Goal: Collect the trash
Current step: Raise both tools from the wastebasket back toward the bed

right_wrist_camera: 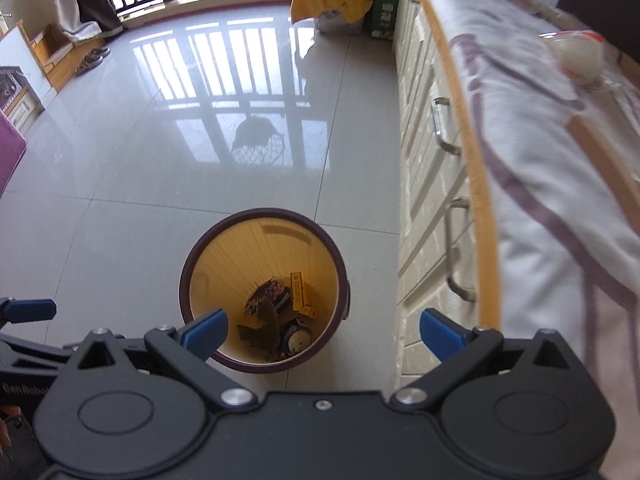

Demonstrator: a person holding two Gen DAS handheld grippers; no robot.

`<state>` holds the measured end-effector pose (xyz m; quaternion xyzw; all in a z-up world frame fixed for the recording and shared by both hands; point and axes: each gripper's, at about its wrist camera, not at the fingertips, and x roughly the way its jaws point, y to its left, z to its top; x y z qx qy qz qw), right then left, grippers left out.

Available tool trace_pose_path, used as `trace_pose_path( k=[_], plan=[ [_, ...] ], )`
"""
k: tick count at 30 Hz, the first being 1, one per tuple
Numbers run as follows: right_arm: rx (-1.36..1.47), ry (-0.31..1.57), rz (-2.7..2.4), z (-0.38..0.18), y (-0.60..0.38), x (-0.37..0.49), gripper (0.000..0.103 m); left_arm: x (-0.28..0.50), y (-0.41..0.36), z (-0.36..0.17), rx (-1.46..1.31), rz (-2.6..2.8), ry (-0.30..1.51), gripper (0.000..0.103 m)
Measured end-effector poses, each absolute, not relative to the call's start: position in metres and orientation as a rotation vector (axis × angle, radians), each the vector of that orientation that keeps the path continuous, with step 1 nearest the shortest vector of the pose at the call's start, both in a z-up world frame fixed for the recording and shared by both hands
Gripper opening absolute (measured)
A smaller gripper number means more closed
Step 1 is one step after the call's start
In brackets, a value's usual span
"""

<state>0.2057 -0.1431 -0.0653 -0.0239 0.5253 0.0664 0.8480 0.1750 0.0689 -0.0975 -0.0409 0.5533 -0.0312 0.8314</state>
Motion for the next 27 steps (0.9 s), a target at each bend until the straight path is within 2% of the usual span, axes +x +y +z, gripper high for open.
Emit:
trace_pose_path(
  k=[27],
  plan=[
    [0.001, 0.926, 0.057, 0.007, -0.186, 0.111, 0.103, 0.119, 0.057, -0.009, -0.042, -0.059, 0.961, 0.103]
  ],
)
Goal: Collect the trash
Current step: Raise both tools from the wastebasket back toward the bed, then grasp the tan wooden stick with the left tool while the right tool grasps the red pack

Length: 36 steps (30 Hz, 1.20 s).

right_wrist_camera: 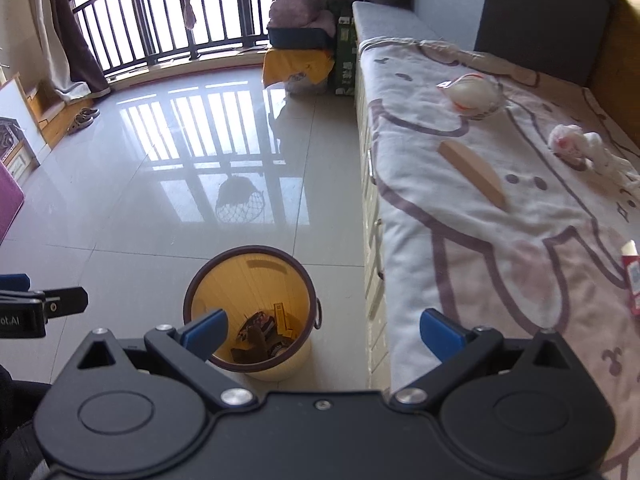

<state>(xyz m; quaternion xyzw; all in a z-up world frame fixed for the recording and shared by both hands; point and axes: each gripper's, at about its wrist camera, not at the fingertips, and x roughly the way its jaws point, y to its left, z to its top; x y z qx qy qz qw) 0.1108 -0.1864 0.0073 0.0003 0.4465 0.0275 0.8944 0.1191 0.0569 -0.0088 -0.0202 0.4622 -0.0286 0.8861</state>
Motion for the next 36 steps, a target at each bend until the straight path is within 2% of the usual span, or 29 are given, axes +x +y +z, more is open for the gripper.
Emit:
trace_pose_path(
  k=[15, 36],
  plan=[
    [0.038, 0.839, -0.046, 0.020, -0.260, 0.063, 0.103, 0.102, 0.000, 0.020, 0.020, -0.142, 0.841, 0.103],
    [0.170, 0.714, -0.273, 0.017, -0.402, 0.015, 0.103, 0.120, -0.154, 0.032, 0.053, -0.377, 0.677, 0.103]
  ],
)
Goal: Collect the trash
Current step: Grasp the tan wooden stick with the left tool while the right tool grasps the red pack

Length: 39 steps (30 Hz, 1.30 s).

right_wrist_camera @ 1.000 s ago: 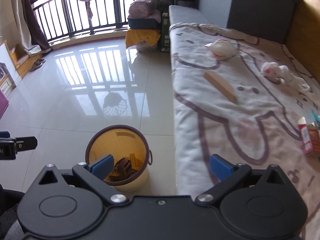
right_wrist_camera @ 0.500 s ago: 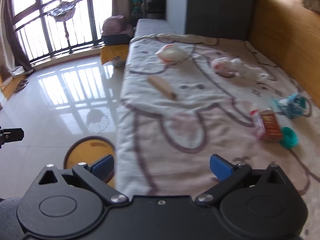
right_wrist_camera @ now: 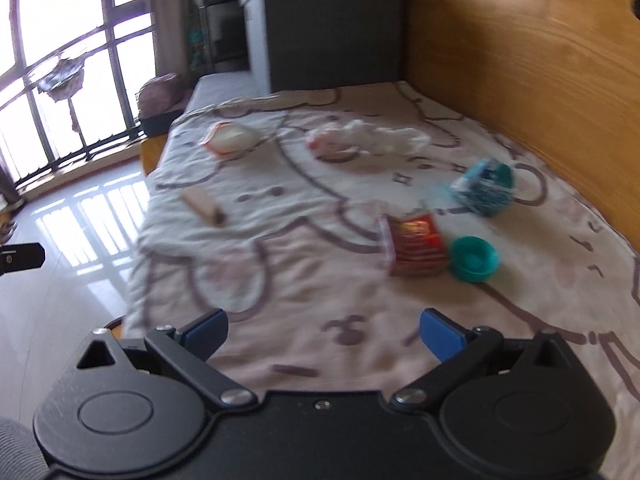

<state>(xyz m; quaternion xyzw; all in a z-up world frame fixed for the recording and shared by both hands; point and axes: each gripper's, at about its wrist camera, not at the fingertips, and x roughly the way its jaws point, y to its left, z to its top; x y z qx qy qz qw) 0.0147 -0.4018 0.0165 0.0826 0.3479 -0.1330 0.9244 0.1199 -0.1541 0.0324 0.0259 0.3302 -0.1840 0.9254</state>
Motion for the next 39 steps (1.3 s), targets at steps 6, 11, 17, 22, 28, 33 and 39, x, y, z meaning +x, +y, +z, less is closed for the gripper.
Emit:
trace_pose_path(
  k=[6, 11, 17, 22, 28, 33, 39],
  plan=[
    [0.223, 0.683, -0.333, 0.007, -0.443, 0.011, 0.103, 0.136, -0.201, 0.022, 0.067, -0.445, 0.654, 0.103],
    [0.229, 0.653, -0.362, -0.003, -0.468, 0.012, 0.103, 0.158, -0.227, 0.010, 0.005, -0.468, 0.684, 0.103],
    [0.223, 0.616, -0.326, -0.020, -0.484, 0.020, 0.103, 0.183, -0.251, -0.008, -0.107, -0.505, 0.738, 0.103],
    [0.234, 0.623, -0.259, -0.035, -0.488, 0.030, 0.103, 0.208, -0.260, -0.029, -0.215, -0.496, 0.811, 0.096],
    [0.248, 0.636, -0.215, -0.050, -0.493, 0.043, 0.103, 0.232, -0.269, -0.046, -0.265, -0.465, 0.842, 0.090],
    [0.235, 0.624, -0.198, -0.056, -0.500, 0.055, 0.103, 0.249, -0.279, -0.051, -0.235, -0.438, 0.797, 0.089],
    [0.230, 0.611, -0.189, -0.056, -0.509, 0.074, 0.102, 0.270, -0.283, -0.053, -0.239, -0.463, 0.737, 0.087]
  ],
)
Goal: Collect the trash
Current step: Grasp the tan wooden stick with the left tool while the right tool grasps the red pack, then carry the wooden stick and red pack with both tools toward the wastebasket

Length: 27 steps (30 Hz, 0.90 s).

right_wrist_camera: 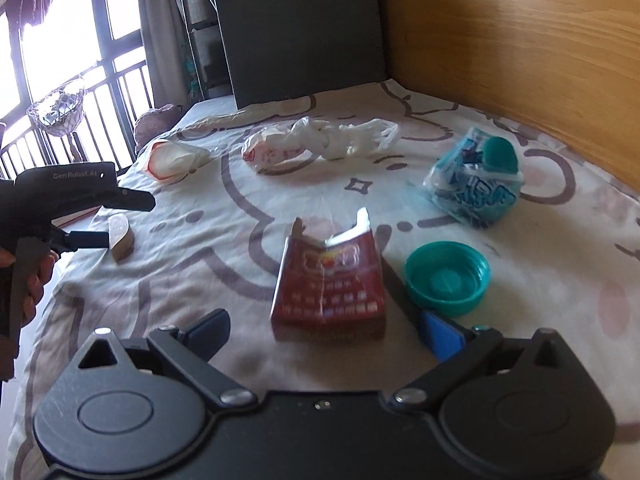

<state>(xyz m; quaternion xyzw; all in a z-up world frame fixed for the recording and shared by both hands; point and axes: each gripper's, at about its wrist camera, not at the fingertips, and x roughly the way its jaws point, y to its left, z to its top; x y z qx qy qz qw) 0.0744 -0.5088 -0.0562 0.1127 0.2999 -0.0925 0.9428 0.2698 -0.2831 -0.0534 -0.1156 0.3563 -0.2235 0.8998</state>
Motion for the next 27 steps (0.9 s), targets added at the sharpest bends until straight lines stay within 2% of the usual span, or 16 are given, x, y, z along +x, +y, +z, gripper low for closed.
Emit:
trace_pose_path(
  k=[6, 9, 11, 13, 15, 20, 27],
  plan=[
    [0.221, 0.606, -0.204, -0.054, -0.507, 0.096, 0.091, 0.278, -0.293, -0.057, -0.172, -0.517, 0.723, 0.075],
    [0.217, 0.608, -0.210, -0.053, -0.503, 0.103, 0.082, 0.277, -0.299, -0.056, -0.088, -0.517, 0.724, 0.068],
    [0.202, 0.614, -0.237, -0.053, -0.499, 0.106, 0.074, 0.277, -0.300, -0.056, -0.058, -0.520, 0.730, 0.063],
    [0.179, 0.621, -0.269, -0.052, -0.494, 0.107, 0.061, 0.279, -0.298, -0.057, -0.043, -0.511, 0.737, 0.055],
    [0.173, 0.629, -0.275, -0.051, -0.491, 0.106, 0.055, 0.282, -0.296, -0.056, -0.043, -0.500, 0.746, 0.049],
    [0.151, 0.646, -0.261, -0.049, -0.480, 0.100, 0.055, 0.275, -0.298, -0.059, 0.066, -0.494, 0.720, 0.031],
    [0.112, 0.658, -0.290, -0.047, -0.460, 0.088, 0.055, 0.257, -0.289, -0.052, 0.134, -0.537, 0.734, 0.028]
  ],
)
